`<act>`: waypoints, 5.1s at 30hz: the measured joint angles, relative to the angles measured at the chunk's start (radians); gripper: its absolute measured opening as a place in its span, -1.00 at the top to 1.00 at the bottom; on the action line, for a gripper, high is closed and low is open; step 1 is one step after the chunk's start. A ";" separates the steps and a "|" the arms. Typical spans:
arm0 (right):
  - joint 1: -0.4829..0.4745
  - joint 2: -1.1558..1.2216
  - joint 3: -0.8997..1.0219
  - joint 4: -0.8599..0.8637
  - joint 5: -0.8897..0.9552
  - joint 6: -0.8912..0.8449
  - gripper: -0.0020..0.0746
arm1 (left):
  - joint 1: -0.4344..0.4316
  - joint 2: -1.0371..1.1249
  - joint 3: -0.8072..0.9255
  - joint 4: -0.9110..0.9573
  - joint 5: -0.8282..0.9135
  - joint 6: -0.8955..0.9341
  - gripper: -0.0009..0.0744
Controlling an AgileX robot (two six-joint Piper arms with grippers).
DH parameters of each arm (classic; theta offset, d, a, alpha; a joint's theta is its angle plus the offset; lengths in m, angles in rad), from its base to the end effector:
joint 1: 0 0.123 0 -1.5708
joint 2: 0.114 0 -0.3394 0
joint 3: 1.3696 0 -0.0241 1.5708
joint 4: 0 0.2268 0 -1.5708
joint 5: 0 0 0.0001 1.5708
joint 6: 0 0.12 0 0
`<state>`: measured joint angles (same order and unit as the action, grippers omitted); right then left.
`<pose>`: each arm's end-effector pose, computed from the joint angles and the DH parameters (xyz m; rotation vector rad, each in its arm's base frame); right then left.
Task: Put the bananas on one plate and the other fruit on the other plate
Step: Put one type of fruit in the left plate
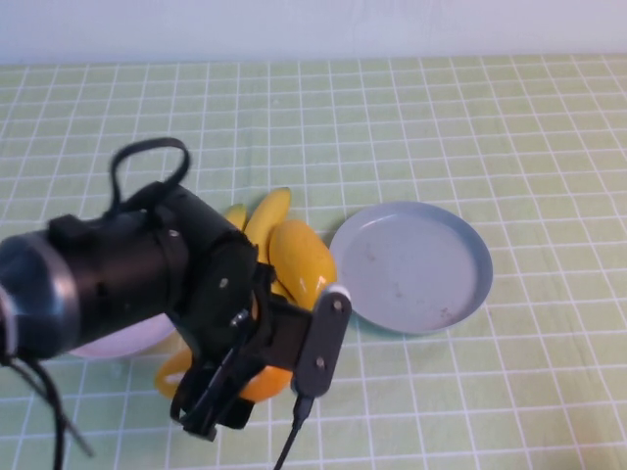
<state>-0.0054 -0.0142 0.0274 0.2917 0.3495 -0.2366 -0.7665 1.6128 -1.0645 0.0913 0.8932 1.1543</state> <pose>0.0021 0.0118 0.1666 -0.0293 1.8326 0.1135 0.2166 -0.1967 0.2621 2.4494 1.6246 0.1731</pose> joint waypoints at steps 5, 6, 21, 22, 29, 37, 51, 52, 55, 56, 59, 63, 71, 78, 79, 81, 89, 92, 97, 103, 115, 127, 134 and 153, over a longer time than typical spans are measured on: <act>0.000 0.000 0.000 0.000 0.000 0.000 0.99 | 0.036 -0.124 0.000 0.002 -0.031 -0.342 -0.48; 0.000 0.000 0.000 0.000 0.000 0.000 0.99 | 0.062 -0.147 0.000 -0.003 -0.050 -0.412 -0.48; 0.000 0.000 0.000 0.000 0.000 0.000 0.99 | 0.508 -0.107 0.002 -0.037 -0.209 -0.967 -0.48; 0.000 0.000 0.000 0.000 0.000 0.000 0.99 | 0.527 -0.084 0.002 -0.037 -0.212 -0.976 -0.48; 0.000 0.000 0.000 0.000 0.000 0.000 0.99 | 0.584 0.088 -0.049 -0.039 -0.200 -1.010 -0.48; 0.000 0.000 0.000 0.000 0.000 0.000 0.99 | 0.588 0.223 -0.225 -0.043 -0.115 -1.009 -0.48; 0.000 0.000 0.000 0.000 0.000 0.000 0.99 | 0.588 0.288 -0.425 0.029 0.084 -1.092 -0.80; 0.000 0.000 0.000 0.000 0.000 0.000 0.99 | 0.588 0.286 -0.443 0.034 0.105 -1.105 -0.80; 0.000 0.000 0.000 0.000 0.000 0.000 0.99 | 0.588 0.277 -0.501 0.015 0.174 -1.175 -0.80; 0.000 0.000 0.000 0.000 0.000 0.000 0.99 | 0.588 0.273 -0.514 -0.015 0.189 -1.194 -0.80; 0.000 0.000 0.000 0.000 0.000 0.000 0.99 | 0.571 0.265 -0.529 -0.114 0.210 -1.215 -0.80; 0.000 0.000 0.000 0.000 0.000 0.000 0.99 | 0.474 0.265 -0.530 -0.151 0.205 -1.245 -0.80; 0.000 0.000 0.000 0.000 0.000 0.000 0.99 | 0.251 0.271 -0.530 -0.173 0.073 -1.367 -0.80; 0.000 0.000 0.000 0.000 0.000 0.000 0.99 | 0.186 0.348 -0.544 -0.177 0.052 -1.470 -0.80; 0.000 0.000 0.000 0.000 0.000 0.000 0.99 | 0.186 0.355 -0.550 -0.177 0.054 -1.477 -0.80; 0.000 0.000 0.000 0.000 0.000 0.000 0.99 | 0.186 0.376 -0.572 -0.177 0.060 -1.488 -0.80; 0.000 0.000 0.000 0.000 0.000 0.000 0.99 | 0.179 0.427 -0.638 -0.171 0.123 -1.512 -0.80; 0.000 0.000 0.000 0.000 0.000 0.000 0.99 | 0.179 0.433 -0.638 -0.144 0.138 -1.528 -0.80; 0.000 0.000 0.000 0.000 0.000 0.000 0.99 | 0.179 0.458 -0.640 -0.131 0.136 -1.530 -0.80; 0.000 0.000 0.000 0.000 0.000 0.000 0.99 | 0.179 0.476 -0.646 -0.131 0.111 -1.530 -0.80; 0.000 0.000 0.000 0.000 0.000 0.000 0.99 | 0.179 0.486 -0.646 -0.115 0.087 -1.495 -0.51; 0.000 0.000 0.000 0.000 0.000 0.000 0.99 | 0.179 0.492 -0.707 -0.091 0.171 -1.344 -0.41; 0.000 0.000 0.000 0.000 0.000 0.000 0.99 | 0.177 0.491 -0.891 -0.091 0.320 -1.286 -0.40; 0.000 0.000 0.000 0.000 0.000 0.000 0.99 | 0.268 0.024 -0.552 0.070 0.344 -1.338 -0.40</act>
<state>-0.0054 -0.0142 0.0274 0.2917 0.3495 -0.2366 -0.4983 1.6373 -1.6162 0.1618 1.2374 -0.1833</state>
